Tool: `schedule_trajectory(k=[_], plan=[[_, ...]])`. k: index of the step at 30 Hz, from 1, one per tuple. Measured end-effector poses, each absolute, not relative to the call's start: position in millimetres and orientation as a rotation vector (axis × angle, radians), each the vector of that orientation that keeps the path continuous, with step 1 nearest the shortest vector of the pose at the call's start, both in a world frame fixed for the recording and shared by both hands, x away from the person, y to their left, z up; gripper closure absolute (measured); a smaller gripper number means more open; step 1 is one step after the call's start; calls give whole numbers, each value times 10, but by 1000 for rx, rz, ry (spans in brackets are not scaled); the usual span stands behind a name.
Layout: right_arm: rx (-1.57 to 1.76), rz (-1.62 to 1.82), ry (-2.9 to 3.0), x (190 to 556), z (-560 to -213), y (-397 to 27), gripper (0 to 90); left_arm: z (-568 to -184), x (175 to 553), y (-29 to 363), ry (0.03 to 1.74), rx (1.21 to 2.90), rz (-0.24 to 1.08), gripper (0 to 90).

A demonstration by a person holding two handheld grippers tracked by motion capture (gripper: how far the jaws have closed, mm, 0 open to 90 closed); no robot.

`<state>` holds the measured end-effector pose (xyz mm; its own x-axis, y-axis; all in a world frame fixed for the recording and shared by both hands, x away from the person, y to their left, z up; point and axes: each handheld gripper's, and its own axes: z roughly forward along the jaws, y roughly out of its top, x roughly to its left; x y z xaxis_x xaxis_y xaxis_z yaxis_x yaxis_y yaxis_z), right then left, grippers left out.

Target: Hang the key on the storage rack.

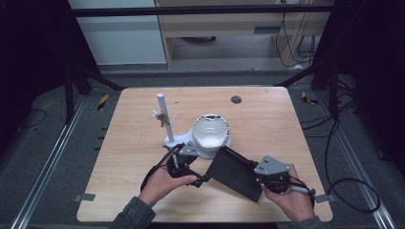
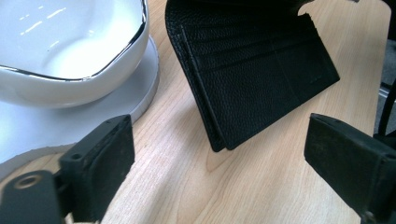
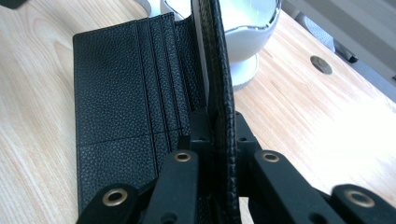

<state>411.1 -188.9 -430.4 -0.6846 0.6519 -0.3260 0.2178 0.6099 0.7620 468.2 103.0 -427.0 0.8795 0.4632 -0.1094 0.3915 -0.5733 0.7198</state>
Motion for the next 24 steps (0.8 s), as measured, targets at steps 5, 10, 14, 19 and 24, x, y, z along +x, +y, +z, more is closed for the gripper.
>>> schedule_trajectory(k=[5,10,14,19,24], plan=[[663,974,2238,4111,-4270,-1868,841,-4265,4692,998,599,2244,105,87],[646,993,2239,4112,-4233,-1832,841,-4266,4703,982,595,2236,99,90],[638,1022,2232,4119,-4197,-1822,841,-4281,4725,981,599,2230,85,100],[637,1047,2223,4113,-4159,-1827,841,-4289,4760,976,593,2218,74,127],[617,1068,2212,4098,-4118,-1828,840,-4345,4823,860,567,2239,38,184]])
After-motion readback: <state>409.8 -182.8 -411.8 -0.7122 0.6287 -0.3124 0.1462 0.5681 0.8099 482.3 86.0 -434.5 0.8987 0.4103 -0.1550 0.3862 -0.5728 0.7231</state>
